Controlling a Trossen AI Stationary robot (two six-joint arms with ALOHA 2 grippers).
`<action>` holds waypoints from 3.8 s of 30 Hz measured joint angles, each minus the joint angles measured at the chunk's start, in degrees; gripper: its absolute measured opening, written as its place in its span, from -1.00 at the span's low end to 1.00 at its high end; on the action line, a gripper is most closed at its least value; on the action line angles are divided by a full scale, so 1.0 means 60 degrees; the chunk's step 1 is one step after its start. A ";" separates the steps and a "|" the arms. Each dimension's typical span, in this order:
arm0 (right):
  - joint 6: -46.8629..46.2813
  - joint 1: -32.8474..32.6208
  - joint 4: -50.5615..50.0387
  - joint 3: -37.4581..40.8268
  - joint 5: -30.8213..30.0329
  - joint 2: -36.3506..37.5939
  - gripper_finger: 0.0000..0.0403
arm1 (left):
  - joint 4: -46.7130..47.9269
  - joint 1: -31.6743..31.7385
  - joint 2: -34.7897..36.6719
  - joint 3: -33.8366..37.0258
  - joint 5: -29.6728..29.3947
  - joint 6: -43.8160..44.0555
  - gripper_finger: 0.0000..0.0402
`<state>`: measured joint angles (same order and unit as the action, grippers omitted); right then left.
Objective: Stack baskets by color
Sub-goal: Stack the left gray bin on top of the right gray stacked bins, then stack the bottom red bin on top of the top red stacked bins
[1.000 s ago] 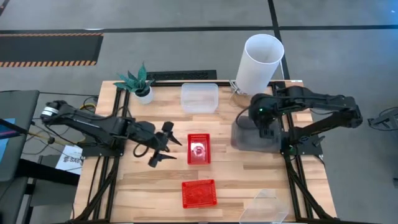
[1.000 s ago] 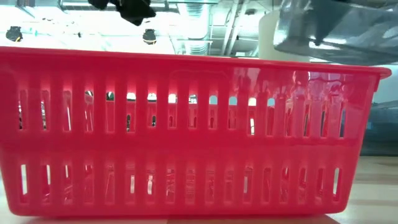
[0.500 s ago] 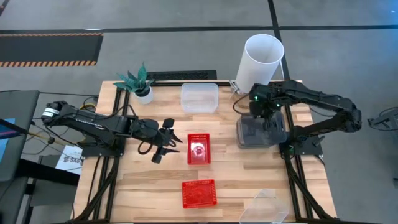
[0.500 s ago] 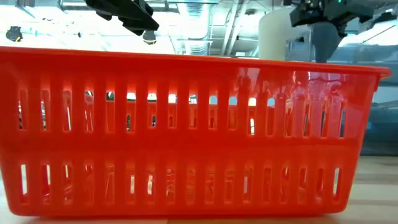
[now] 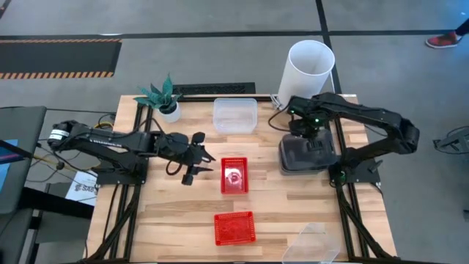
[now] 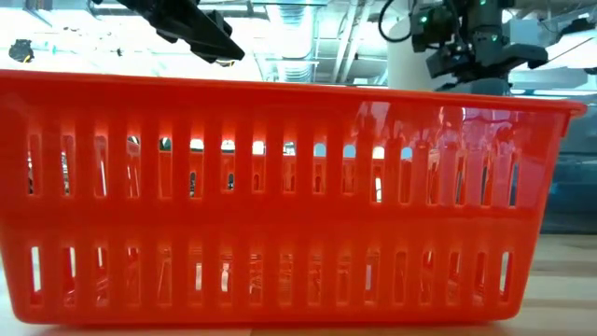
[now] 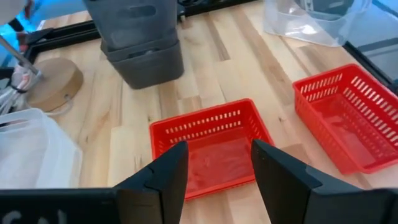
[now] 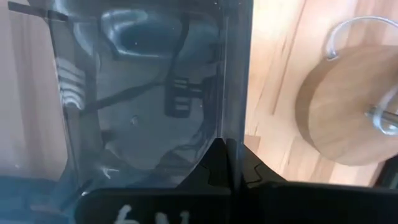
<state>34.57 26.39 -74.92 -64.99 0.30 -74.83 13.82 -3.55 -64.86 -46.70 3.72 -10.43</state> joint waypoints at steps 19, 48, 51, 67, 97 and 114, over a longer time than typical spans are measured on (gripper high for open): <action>-0.0430 0.0754 0.0456 -0.0004 0.1279 -0.0896 -1.00 | 0.0040 0.0134 0.0004 0.0007 0.0608 0.0184 -0.19; -0.1225 0.0922 0.0157 -0.0004 0.1268 -0.1162 -0.61 | 0.0109 0.0130 0.0007 0.0007 0.0655 -0.0003 -0.19; -0.1264 0.0922 0.0154 -0.0004 0.1268 -0.1162 -0.54 | 0.0102 0.0130 0.0007 0.0007 0.0824 0.0005 -0.19; -0.2049 0.0693 -0.0694 -0.0308 0.1177 -0.1137 -0.09 | -0.0138 0.0130 -0.0047 0.0007 0.0795 -0.0078 -0.18; -0.8183 -0.6679 0.0251 -0.2210 -0.0091 -0.1130 -0.24 | -0.1089 -0.2636 -0.5044 -0.1882 0.1669 0.2294 -0.18; -1.0553 -1.0545 0.1375 -0.1402 -0.1896 -0.1137 -0.34 | 0.0421 -0.2937 -0.7839 -0.4943 -0.0228 0.4233 -0.18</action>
<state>-28.74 -36.88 -66.67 -73.41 -11.08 -81.65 16.35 -21.17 -111.90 -76.36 2.36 14.97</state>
